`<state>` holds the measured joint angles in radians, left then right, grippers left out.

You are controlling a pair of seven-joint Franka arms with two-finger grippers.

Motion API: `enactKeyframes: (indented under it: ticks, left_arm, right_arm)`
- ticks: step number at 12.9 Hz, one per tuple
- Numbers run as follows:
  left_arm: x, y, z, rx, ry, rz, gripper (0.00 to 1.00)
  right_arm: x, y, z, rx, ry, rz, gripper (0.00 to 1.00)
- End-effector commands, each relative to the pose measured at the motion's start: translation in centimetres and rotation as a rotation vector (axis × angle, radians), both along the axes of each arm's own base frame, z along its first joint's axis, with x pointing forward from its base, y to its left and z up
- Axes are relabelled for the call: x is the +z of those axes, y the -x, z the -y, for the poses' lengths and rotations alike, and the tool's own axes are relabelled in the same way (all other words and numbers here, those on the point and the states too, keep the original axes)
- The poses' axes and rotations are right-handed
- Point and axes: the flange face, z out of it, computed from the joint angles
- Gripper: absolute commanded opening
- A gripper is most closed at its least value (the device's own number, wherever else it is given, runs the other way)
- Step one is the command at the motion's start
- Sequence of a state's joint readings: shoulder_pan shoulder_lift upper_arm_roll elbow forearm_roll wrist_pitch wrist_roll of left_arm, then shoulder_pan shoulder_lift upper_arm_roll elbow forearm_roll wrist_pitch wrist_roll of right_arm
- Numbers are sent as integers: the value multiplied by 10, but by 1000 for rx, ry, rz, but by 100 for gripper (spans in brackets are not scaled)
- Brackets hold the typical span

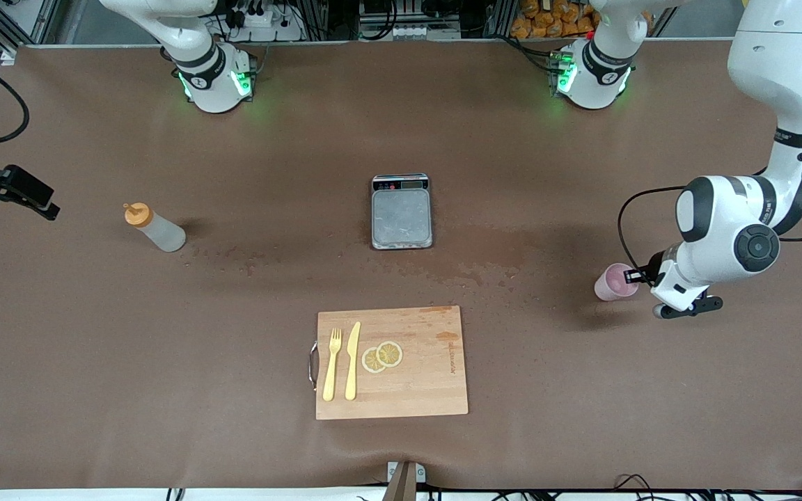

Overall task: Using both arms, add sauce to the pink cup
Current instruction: 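Reach the left gripper to the pink cup and grasp it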

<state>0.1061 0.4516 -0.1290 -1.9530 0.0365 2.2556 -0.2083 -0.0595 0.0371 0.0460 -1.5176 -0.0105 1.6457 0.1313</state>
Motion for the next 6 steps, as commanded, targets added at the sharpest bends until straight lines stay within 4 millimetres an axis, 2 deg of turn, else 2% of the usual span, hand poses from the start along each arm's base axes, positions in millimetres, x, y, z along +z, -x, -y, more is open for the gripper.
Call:
enactKeyframes:
  ticks: [1, 4, 6]
  left_arm:
    - [0, -3, 0, -17, -11, 12, 0]
    - [6, -4, 4, -22, -13, 21, 0]
    - [15, -3, 14, -14, -11, 25, 0]
  right_arm:
    - [-12, -5, 23, -25, 21, -15, 100]
    - [-43, -19, 35, -39, 20, -67, 100]
    - [-68, -28, 45, -32, 19, -109, 100]
